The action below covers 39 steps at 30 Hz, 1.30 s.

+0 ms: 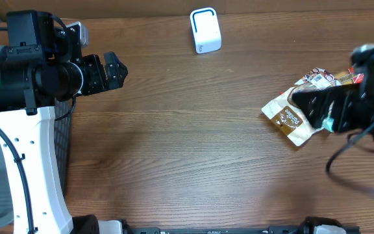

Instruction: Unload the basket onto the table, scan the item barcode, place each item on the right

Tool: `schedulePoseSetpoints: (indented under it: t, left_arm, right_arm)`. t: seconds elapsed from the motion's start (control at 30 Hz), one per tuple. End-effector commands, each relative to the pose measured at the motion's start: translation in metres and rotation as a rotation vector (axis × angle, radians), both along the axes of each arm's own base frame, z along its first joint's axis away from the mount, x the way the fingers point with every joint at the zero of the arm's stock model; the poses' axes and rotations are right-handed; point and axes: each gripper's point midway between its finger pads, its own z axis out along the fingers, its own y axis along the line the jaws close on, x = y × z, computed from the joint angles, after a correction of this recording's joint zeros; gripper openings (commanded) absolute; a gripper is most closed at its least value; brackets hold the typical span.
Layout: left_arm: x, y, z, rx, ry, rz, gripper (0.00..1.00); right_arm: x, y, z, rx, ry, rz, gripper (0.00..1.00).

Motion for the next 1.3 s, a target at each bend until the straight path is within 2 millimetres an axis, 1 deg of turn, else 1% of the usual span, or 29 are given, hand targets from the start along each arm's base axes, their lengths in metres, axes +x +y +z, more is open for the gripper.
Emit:
schedulePoseSetpoints:
  t: [0.0,0.07,0.17,0.23,0.33,0.4,0.6,0.67,0.7,0.77,0.83,0.9,1.0,1.1,1.27]
  left_arm:
    - [-0.001,0.0,0.009,-0.003,-0.027,0.012,1.0]
    - [-0.001,0.0,0.009,-0.003,-0.027,0.012,1.0]
    - [-0.001,0.0,0.009,-0.003,-0.027,0.012,1.0]
    - [-0.001,0.0,0.009,-0.003,-0.027,0.012,1.0]
    - [-0.001,0.0,0.009,-0.003,-0.027,0.012,1.0]
    - [-0.001,0.0,0.009,-0.003,-0.027,0.012,1.0]
    - [-0.001,0.0,0.009,-0.003,-0.027,0.012,1.0]
    - [-0.001,0.0,0.009,-0.003,-0.027,0.012,1.0]
    - [-0.001,0.0,0.009,-0.003,-0.027,0.012,1.0]
    - [-0.001,0.0,0.009,-0.003,-0.027,0.012,1.0]
    - [-0.001,0.0,0.009,-0.003,-0.027,0.012,1.0]
    - [-0.001,0.0,0.009,-0.003,-0.027,0.012,1.0]
    - [-0.001,0.0,0.009,-0.003,-0.027,0.012,1.0]
    - [-0.001,0.0,0.009,-0.003,-0.027,0.012,1.0]
    - [-0.001,0.0,0.009,-0.003,-0.027,0.012,1.0]
  right_arm:
    - [-0.019,0.019,0.013,-0.004,-0.059,0.082,1.0]
    - [-0.028,0.026,0.017,-0.005,-0.079,0.115,1.0]
    - [-0.031,0.026,0.018,-0.012,-0.085,0.117,1.0]
    - [-0.035,0.026,0.013,-0.01,-0.056,0.118,1.0]
    - [-0.034,0.022,0.009,-0.036,-0.047,0.098,1.0]
    - [-0.031,0.021,0.011,-0.037,-0.06,0.094,1.0]
    - [-0.016,0.017,0.023,-0.054,-0.139,0.062,1.0]
    - [-0.007,0.011,0.024,-0.055,-0.141,0.002,1.0]
    - [0.001,0.005,0.022,-0.057,-0.138,-0.054,1.0]
    - [0.009,-0.006,0.023,-0.052,-0.159,-0.162,1.0]
    - [0.017,-0.012,0.024,-0.052,-0.209,-0.228,1.0]
    - [0.023,-0.015,0.025,-0.055,-0.294,-0.253,1.0]
    - [0.029,-0.017,0.018,-0.04,-0.417,-0.276,1.0]
    - [0.031,-0.022,0.005,-0.025,-0.543,-0.312,1.0]
    - [0.021,-0.028,-0.03,0.013,-0.729,-0.347,1.0]
